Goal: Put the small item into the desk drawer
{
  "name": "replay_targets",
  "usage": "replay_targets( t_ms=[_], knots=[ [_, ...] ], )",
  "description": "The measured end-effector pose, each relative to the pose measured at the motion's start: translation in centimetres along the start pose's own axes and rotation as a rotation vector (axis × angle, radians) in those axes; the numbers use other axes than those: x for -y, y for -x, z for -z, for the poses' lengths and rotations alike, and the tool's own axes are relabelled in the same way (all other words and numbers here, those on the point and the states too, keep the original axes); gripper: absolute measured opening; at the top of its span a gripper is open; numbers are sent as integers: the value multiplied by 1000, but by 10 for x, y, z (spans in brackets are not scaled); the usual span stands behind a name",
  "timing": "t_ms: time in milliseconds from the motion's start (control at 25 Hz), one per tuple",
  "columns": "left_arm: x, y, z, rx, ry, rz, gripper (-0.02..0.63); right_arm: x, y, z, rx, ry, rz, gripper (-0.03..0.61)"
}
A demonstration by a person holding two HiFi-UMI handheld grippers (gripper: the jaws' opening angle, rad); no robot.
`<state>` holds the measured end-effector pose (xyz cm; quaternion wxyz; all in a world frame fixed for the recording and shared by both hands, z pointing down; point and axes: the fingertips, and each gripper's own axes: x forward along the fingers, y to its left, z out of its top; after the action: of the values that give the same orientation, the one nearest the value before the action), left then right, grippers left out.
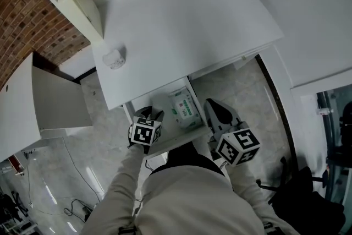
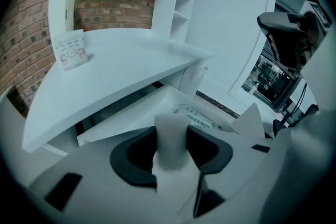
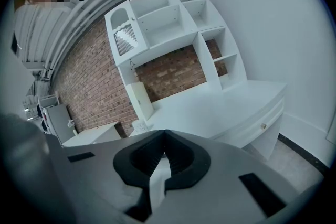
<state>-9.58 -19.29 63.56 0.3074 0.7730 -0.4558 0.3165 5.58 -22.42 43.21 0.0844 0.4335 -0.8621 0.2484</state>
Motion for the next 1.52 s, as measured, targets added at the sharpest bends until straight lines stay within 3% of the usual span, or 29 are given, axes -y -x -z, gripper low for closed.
replay_targets(
  t_ms=[560, 1080, 1240, 1520],
  knots=[
    [-20, -71, 67, -181, 73, -1, 186, 6, -10, 3, -28, -1, 4, 28],
    [-9, -103, 90, -327, 25, 43, 186, 12, -14, 7, -50, -3, 15, 28],
    [-12, -104, 92, -358, 8, 14, 186, 16, -15, 9, -54, -7, 21, 28],
    [-7, -119, 108, -392, -1, 43, 186, 14, -17, 10, -62, -7, 17, 28]
  ],
)
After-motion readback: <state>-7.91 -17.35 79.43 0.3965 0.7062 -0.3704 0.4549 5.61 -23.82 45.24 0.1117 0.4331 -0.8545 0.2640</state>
